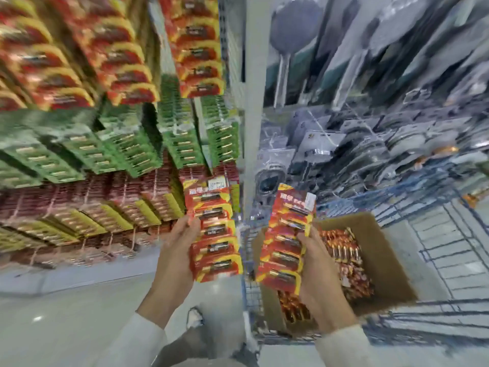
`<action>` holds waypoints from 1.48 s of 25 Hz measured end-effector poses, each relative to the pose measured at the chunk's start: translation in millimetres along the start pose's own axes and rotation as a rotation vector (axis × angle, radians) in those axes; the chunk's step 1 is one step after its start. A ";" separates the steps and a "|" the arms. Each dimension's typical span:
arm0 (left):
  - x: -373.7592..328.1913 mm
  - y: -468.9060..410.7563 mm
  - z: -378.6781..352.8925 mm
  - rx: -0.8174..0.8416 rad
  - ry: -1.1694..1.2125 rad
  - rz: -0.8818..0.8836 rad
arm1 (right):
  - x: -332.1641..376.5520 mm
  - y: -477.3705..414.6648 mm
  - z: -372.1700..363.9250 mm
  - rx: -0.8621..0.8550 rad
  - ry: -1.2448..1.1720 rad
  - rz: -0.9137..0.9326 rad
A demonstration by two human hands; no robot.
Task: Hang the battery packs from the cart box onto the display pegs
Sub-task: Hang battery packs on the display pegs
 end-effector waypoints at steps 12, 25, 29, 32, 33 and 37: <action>-206.1 89.9 220.2 -0.361 0.068 -0.412 | -82.0 12.7 -315.1 0.243 0.457 0.002; -364.9 127.5 389.2 -0.594 0.089 -0.638 | -180.8 31.7 -561.2 0.410 0.565 -0.024; -404.0 105.5 417.9 -0.568 0.067 -0.645 | -198.1 11.9 -612.7 0.438 0.495 -0.072; -436.0 84.8 437.2 -0.570 0.024 -0.672 | -203.9 -7.0 -651.1 0.454 0.465 -0.090; -447.9 77.5 442.7 -0.570 0.007 -0.686 | -203.2 -13.0 -666.1 0.483 0.470 -0.075; -492.0 58.4 461.5 -0.549 0.024 -0.705 | -201.7 -32.6 -724.0 0.599 0.570 0.112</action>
Point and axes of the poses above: each hand's wrist, its own y-axis away from the middle knuckle, its own z-axis out of the back of the hand, x = y × z, the point moved 2 cm from there along -y, towards the middle knuckle, and after that the axes turned 11 degrees about y, right-handed, at the moved point
